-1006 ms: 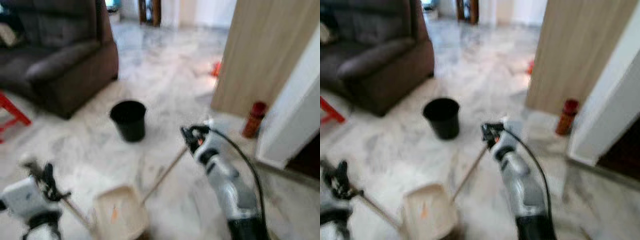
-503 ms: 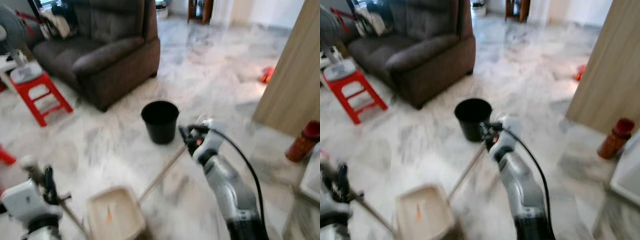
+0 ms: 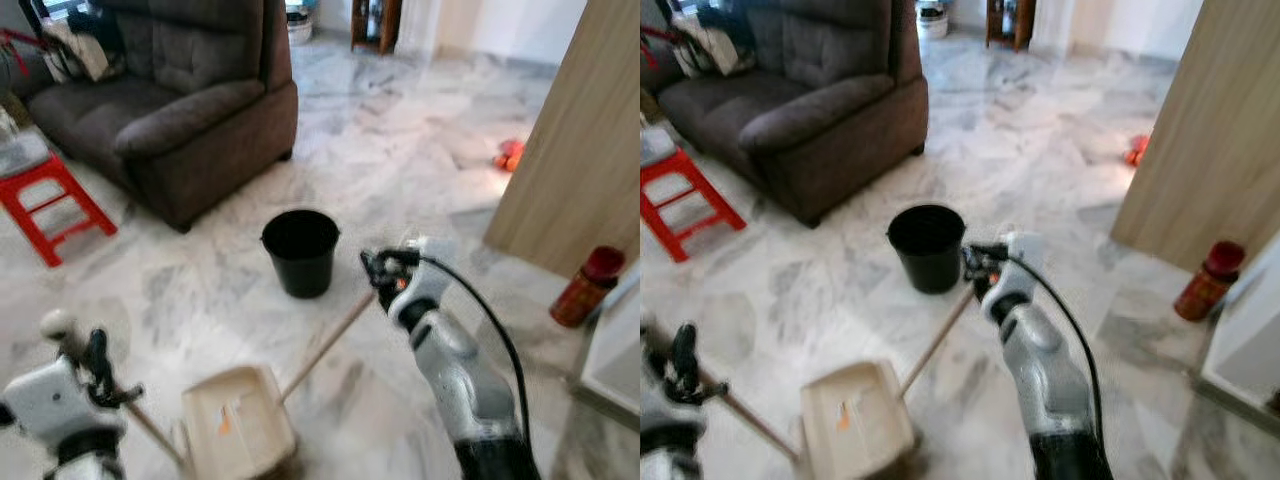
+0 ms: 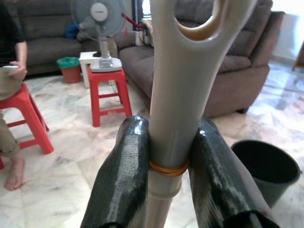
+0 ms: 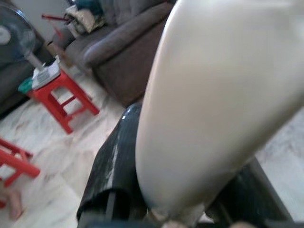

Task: Sweep floor

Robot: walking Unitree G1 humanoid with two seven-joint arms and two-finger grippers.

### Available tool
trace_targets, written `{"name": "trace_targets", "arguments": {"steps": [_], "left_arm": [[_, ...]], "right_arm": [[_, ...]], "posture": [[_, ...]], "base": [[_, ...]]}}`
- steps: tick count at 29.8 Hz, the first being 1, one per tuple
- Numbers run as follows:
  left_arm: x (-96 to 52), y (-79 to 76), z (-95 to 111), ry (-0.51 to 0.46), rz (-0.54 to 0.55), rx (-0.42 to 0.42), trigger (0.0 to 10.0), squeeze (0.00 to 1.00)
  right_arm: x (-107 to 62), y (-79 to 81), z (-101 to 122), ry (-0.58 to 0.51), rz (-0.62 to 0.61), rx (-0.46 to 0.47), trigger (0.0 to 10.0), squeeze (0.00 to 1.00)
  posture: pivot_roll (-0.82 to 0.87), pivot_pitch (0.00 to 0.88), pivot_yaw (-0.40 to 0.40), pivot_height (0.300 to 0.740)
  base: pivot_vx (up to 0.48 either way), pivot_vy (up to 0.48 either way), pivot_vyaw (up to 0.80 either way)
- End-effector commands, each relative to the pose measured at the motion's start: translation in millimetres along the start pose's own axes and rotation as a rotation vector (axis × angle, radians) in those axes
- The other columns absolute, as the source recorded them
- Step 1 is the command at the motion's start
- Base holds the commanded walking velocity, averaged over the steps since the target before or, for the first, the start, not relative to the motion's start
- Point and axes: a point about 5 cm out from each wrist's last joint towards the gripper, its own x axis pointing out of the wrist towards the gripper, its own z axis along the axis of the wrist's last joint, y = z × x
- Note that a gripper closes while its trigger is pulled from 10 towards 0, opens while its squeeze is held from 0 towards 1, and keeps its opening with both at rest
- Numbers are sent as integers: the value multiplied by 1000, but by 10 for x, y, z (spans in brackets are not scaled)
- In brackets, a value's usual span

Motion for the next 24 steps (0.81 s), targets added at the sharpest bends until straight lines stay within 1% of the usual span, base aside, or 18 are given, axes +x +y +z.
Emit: {"name": "trace_targets", "arguments": {"steps": [1,6,17,22,24], "left_arm": [[5,-15,65,-28,-4,-34,10000,0],[6,-9,66,-28,-9,-20,10000,0],[3,-20,65,-27,-15,-22,10000,0],[1,-21,66,-27,-14,-21,10000,0],[1,-21,66,-27,-15,-21,10000,0]], "right_arm": [[45,205,69,-36,86,45,10000,0],[46,199,73,-37,82,45,10000,0],[42,200,67,-35,83,46,10000,0],[38,211,69,-36,91,30,10000,0],[38,218,73,-38,96,21,10000,0]], "posture": [[-19,67,67,740],[-19,67,67,740],[-18,68,69,740],[-17,70,69,740],[-17,70,69,740]], "base": [[262,0,0],[265,0,0],[265,0,0],[266,0,0],[266,0,481]]}}
